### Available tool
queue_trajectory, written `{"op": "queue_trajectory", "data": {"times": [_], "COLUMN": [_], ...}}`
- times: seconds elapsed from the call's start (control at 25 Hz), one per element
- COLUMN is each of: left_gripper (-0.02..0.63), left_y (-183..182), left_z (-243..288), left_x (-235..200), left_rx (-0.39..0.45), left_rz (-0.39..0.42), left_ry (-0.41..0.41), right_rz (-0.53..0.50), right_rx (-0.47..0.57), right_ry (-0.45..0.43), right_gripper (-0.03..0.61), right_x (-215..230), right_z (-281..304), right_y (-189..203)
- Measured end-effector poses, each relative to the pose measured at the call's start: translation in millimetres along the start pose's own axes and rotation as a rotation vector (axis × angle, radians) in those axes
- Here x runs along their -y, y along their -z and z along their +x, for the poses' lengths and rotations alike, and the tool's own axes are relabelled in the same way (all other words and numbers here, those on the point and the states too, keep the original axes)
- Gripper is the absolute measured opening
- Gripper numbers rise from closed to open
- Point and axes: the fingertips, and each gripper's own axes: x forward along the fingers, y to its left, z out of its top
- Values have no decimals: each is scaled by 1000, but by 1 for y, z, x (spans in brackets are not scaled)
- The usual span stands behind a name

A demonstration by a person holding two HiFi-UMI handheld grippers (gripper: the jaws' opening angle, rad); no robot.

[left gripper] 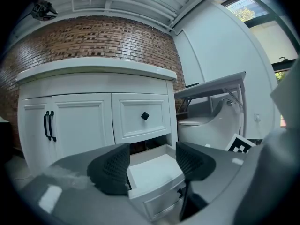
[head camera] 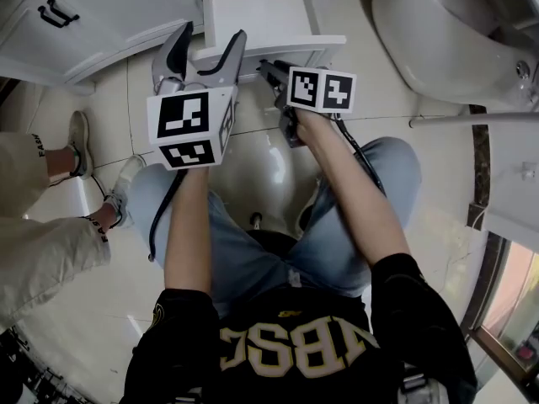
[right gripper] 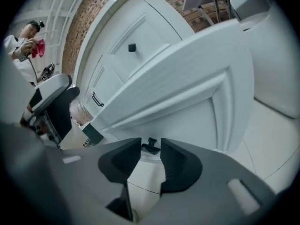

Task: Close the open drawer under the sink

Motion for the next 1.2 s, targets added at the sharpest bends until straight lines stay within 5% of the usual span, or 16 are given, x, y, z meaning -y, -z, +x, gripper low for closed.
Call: {"op": "queue_trajectory", "data": {"times": [0.56,1.2], "left_gripper": [308,308], "left_y": [10,21], "left_z": [34,9], "left_x": [-29,-48], "left_rx": [-12,-46], "left_rz": [-92,-146], "left_ry": [-22,-29], "right_rz": [44,65], "right_rx": [52,185], "right_ry": [72,120], "right_gripper": [140,141], "right_x": [14,39], "right_z": [57,103], "right_y": [-55,-117]}}
